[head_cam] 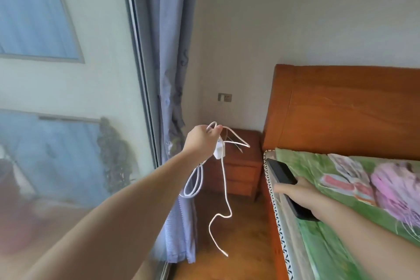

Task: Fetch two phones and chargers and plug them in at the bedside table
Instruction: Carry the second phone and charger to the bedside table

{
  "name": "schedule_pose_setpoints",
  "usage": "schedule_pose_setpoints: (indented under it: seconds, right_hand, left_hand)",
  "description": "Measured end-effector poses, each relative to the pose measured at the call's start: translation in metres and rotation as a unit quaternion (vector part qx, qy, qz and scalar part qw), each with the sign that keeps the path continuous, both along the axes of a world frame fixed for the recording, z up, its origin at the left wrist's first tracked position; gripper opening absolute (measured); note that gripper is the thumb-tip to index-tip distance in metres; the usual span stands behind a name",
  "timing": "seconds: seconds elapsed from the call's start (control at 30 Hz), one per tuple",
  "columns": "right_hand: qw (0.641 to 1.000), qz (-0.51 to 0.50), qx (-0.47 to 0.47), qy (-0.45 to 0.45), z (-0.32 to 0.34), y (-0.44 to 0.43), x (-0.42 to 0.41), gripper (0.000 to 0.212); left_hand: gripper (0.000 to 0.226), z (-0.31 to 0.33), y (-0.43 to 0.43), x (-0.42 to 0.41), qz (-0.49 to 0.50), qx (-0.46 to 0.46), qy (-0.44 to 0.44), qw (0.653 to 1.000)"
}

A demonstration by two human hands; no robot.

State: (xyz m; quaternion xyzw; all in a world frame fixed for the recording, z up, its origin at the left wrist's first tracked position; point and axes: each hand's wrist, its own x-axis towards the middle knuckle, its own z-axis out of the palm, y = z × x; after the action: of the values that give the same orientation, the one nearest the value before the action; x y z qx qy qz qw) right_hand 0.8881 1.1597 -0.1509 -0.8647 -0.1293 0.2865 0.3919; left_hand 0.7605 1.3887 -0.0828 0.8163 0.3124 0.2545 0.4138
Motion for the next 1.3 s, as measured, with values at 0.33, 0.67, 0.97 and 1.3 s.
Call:
schedule_pose_setpoints:
  seconds: [0.33,0.67,0.97,1.3]
  right_hand:
    - [0.999,0.029,0.027,0.011,-0.042,0.162,0.192,0.088]
    - [0.989,0.122,-0.049,0.075,-0.076,0.321,0.350,0.047]
    - [0.984,0.105,-0.068,0.124,-0.150,0.466,0.425,0.065]
    - [0.974,0.074,-0.205,0.060,-0.243,0.600,0.464,0.094]
  left_hand:
    - [0.046,-0.028,0.141,0.172,0.029,0.020,0.054,0.998]
    - [0.042,-0.072,0.261,0.319,0.058,0.001,0.095,0.994]
    - [0.039,-0.122,0.386,0.398,0.059,-0.022,0.057,0.996]
    - [0.031,-0.220,0.465,0.456,0.085,-0.065,0.079,0.991]
